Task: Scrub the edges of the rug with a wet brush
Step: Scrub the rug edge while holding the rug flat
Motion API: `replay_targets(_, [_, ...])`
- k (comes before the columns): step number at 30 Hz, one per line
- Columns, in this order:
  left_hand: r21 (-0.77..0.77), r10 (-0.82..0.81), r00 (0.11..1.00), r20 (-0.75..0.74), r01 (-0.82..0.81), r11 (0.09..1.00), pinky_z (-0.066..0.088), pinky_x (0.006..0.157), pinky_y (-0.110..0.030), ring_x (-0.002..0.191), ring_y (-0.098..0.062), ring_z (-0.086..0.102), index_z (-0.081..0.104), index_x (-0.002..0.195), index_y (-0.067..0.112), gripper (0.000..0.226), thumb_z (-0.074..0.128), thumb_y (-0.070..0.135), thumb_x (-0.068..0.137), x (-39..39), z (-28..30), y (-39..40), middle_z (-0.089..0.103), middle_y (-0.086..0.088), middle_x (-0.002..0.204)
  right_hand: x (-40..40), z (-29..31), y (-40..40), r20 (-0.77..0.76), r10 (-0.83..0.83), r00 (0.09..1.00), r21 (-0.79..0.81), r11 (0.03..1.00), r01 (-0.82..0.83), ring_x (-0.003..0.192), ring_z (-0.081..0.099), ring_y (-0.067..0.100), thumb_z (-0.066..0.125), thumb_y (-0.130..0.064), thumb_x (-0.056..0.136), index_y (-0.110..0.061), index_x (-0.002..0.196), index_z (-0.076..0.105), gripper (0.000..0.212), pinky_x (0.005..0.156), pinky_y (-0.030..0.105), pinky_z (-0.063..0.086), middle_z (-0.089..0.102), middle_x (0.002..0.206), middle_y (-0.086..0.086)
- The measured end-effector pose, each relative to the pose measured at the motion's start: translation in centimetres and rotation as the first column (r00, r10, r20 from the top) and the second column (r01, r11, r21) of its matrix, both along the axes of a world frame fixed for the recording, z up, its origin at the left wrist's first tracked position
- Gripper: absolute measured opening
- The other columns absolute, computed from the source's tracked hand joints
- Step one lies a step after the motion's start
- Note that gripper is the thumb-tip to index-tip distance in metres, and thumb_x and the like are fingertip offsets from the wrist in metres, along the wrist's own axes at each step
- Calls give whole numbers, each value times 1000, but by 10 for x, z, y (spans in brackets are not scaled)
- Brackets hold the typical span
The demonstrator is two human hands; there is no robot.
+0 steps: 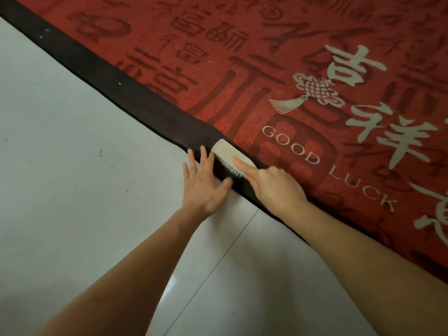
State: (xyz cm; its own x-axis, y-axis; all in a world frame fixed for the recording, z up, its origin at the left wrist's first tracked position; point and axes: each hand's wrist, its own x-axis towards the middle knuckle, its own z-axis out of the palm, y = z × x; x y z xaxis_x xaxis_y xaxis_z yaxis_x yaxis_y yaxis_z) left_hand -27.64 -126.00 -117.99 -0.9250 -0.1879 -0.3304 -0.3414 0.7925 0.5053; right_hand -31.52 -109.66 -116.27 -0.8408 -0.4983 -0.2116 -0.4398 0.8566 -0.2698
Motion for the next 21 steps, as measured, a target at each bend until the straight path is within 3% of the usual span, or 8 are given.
replay_targets(1, [10,-32,999,-18,32,999,-13,121,-39,147,-19,-23,3,157,19,81,46,51,97,4,0,-3,-11,0,164,17,-4,11,-27,5,1000,10,1000,-5,72,66,32,47,-20,99,-48,147,23,60,63,40,51,66,76,12])
replay_targets(3, [-23,-57,997,51,58,998,-15,119,-36,148,-20,-22,-5,157,18,91,36,68,93,10,0,0,-17,1,163,52,-4,44,-72,42,996,111,993,-34,50,61,28,62,-14,88,-44,146,31,73,44,34,42,59,56,5])
replay_targets(6, [-108,-66,987,148,82,991,-16,115,-36,147,-27,-23,-9,155,6,123,47,83,76,-6,7,19,-19,-11,162,57,13,68,-31,52,998,204,978,-45,59,64,26,52,-23,96,-48,148,19,66,48,33,40,62,64,3])
replay_targets(9, [20,-113,986,120,112,994,-10,121,-40,148,-28,-19,-9,153,1,121,68,57,79,-21,18,36,-16,-16,161,29,23,28,49,-129,990,79,989,125,81,66,32,41,-18,100,-45,146,26,55,66,39,48,67,88,11])
replay_targets(12, [251,-96,981,170,51,967,3,123,-43,150,-27,-15,-17,152,4,128,82,28,74,-17,21,46,-22,-13,160,23,16,10,97,-200,975,22,980,199,84,65,34,43,-11,97,-44,147,21,64,67,40,45,65,93,13])
replay_targets(14, [140,-90,978,190,64,988,-1,123,-42,148,-29,-19,-19,150,1,141,88,37,67,-12,19,51,-24,-17,159,41,7,46,8,-136,991,82,987,135,78,66,32,43,-15,98,-47,150,11,68,61,37,43,67,87,11])
replay_targets(18, [-80,-121,967,222,142,987,-7,120,-43,147,-35,-21,-17,149,-5,154,76,75,56,0,13,90,-24,-25,157,94,17,130,35,-177,984,296,942,158,78,65,30,39,-19,98,-48,146,-14,77,61,37,43,66,87,8])
replay_targets(21, [-110,-162,962,219,190,976,-13,118,-40,145,-33,-26,-21,147,-7,149,70,75,63,8,5,117,-29,-26,155,70,24,96,54,-264,963,187,950,250,88,65,33,42,-22,99,-48,149,9,65,72,40,49,66,100,12])
